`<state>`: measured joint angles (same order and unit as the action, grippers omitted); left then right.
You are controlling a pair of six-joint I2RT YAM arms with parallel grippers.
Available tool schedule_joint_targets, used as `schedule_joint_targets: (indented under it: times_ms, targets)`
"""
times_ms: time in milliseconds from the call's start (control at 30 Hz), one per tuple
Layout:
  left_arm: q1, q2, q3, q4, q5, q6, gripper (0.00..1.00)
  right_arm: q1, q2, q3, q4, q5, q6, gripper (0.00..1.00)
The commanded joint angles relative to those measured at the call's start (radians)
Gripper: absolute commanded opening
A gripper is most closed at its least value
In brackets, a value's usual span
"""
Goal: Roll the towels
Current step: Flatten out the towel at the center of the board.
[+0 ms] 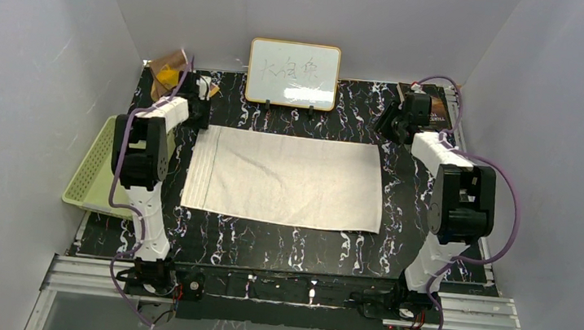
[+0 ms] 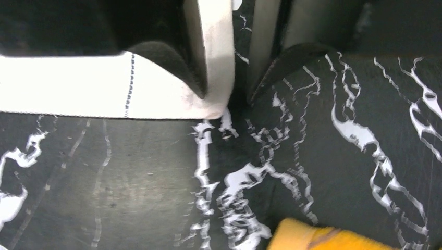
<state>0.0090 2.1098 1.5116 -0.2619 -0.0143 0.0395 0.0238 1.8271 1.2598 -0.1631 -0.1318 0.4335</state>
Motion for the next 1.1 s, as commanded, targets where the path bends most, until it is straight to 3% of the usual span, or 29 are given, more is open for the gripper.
schedule_joint_targets:
  times_ms: [0, 67, 367, 633, 1067]
  targets:
    - [-0.036, 0.03, -0.041, 0.001, -0.078, 0.081, 0.19, -0.004, -0.055, -0.012, 0.023, 0.028, -0.024, 0.41]
    - [-0.037, 0.029, -0.043, 0.0, -0.061, 0.085, 0.0, -0.004, -0.044, -0.013, 0.021, 0.033, -0.025, 0.43]
    - [-0.009, -0.054, -0.021, -0.007, 0.077, 0.051, 0.0, -0.002, 0.075, 0.067, -0.063, 0.181, -0.121, 0.53]
    - [-0.009, -0.063, -0.009, -0.024, 0.107, 0.046, 0.0, 0.054, 0.095, 0.087, -0.087, 0.302, -0.255, 0.53]
    - [-0.007, -0.053, 0.001, -0.029, 0.128, 0.034, 0.0, 0.087, 0.153, 0.081, -0.101, 0.334, -0.322, 0.49]
